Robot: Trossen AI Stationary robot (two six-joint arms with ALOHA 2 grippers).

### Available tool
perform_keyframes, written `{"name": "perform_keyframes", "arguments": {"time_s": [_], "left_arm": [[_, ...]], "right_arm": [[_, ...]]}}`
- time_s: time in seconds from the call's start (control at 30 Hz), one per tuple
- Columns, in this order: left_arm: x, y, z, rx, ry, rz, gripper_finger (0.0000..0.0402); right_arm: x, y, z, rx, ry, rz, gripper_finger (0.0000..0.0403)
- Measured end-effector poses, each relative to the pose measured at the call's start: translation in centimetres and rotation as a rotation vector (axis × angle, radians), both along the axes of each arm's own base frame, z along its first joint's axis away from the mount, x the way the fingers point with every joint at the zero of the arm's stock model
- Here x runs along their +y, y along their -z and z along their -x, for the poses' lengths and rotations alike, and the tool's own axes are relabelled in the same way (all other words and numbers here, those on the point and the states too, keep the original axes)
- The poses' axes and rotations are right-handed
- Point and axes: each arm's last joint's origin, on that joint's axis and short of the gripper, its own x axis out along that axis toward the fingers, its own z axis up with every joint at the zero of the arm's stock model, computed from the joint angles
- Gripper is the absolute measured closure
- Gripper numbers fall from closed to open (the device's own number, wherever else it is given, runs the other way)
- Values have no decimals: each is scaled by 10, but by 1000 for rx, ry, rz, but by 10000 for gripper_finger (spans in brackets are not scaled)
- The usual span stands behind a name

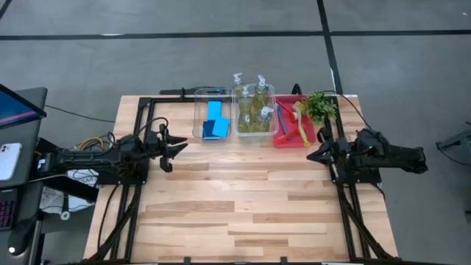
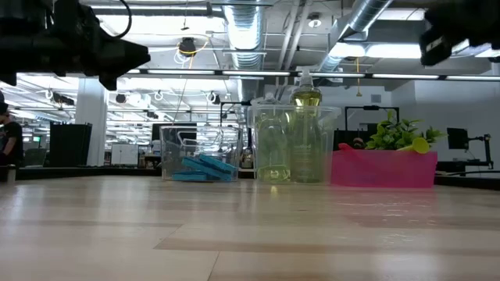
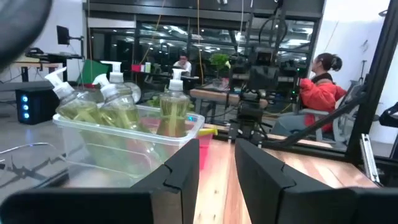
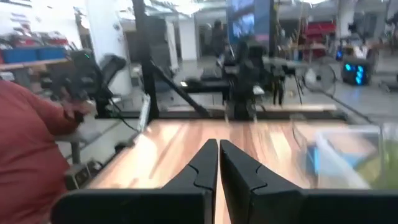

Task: Pick & Place Kitchen Sink Supplies
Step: Return to Home Position

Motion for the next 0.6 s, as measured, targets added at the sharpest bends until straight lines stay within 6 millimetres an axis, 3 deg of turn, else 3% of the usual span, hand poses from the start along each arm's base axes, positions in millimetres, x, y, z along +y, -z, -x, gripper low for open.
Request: {"name": "perform_keyframes", "arguments": {"time_s": [0.17, 0.33, 0.6], "left_arm": [[0, 1, 0, 6, 0, 0, 297], [0, 4, -3, 36, 0, 4, 297], [1, 7, -5, 67, 0, 7, 297]], "right_arm": [[-4, 26, -11, 49, 125, -75, 392], [-13, 54, -17, 122, 374, -118, 392], [-18, 56, -20, 99, 465, -153, 392]]}}
